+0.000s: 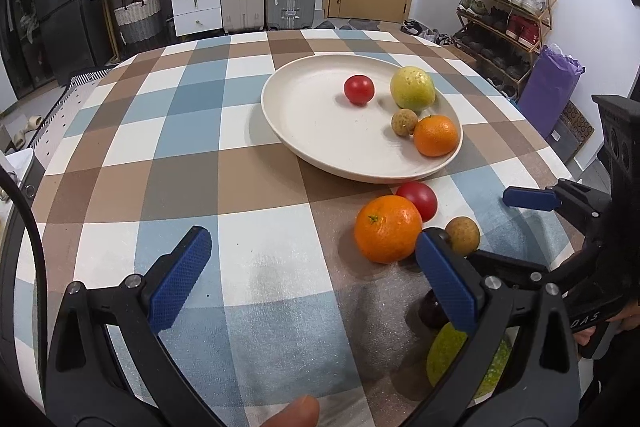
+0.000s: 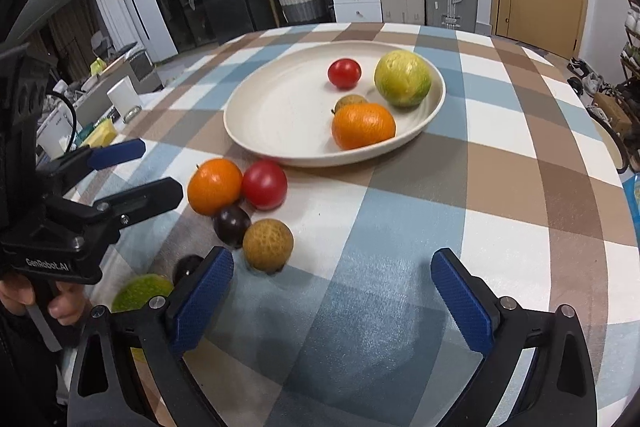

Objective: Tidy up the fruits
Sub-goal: 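Move the right tool fingers around another small brown round fruit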

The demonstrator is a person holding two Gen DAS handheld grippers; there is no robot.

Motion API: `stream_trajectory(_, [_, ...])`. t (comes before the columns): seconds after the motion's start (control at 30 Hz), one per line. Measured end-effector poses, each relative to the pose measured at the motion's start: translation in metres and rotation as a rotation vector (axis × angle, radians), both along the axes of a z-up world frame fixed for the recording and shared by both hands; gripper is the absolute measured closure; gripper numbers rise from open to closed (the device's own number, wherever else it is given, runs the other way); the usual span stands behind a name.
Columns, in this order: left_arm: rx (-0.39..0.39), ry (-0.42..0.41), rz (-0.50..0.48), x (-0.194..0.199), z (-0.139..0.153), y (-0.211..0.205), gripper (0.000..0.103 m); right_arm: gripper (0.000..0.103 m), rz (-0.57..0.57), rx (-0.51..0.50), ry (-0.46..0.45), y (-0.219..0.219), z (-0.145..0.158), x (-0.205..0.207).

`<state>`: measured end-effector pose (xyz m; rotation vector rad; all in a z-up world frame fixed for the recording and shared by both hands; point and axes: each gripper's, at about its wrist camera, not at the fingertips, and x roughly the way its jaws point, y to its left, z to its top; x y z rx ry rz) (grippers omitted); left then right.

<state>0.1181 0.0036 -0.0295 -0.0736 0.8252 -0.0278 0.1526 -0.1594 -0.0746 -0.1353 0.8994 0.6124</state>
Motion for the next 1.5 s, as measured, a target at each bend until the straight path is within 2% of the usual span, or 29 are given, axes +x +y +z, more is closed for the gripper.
stream_trajectory(0.23, [-0.007, 0.008, 0.0, 0.003, -0.002, 0.001, 0.001, 0.017, 0.034, -0.034, -0.014, 0.007, -0.002, -0.003])
stream_trajectory(0.47, [-0.01, 0.014, 0.0, 0.006, -0.004, 0.001, 0.001, 0.024, 0.076, -0.059, -0.033, 0.014, -0.001, -0.004])
stream_trajectory(0.67, [-0.007, 0.02, -0.002, 0.009, -0.006, -0.001, 0.001, 0.041, 0.109, -0.068, -0.049, 0.022, -0.001, -0.007])
stream_trajectory(0.9, [-0.009, 0.022, -0.003, 0.01, -0.007, -0.002, 0.001, 0.054, 0.124, -0.041, -0.042, 0.021, 0.0, -0.006])
stream_trajectory(1.1, [-0.007, 0.025, -0.006, 0.012, -0.008, -0.004, 0.001, 0.073, 0.15, -0.032, -0.051, 0.025, 0.001, -0.01])
stream_trajectory(1.5, [-0.012, 0.043, -0.024, 0.018, -0.012, -0.011, 0.001, 0.074, 0.119, -0.003, -0.06, 0.015, 0.006, -0.009])
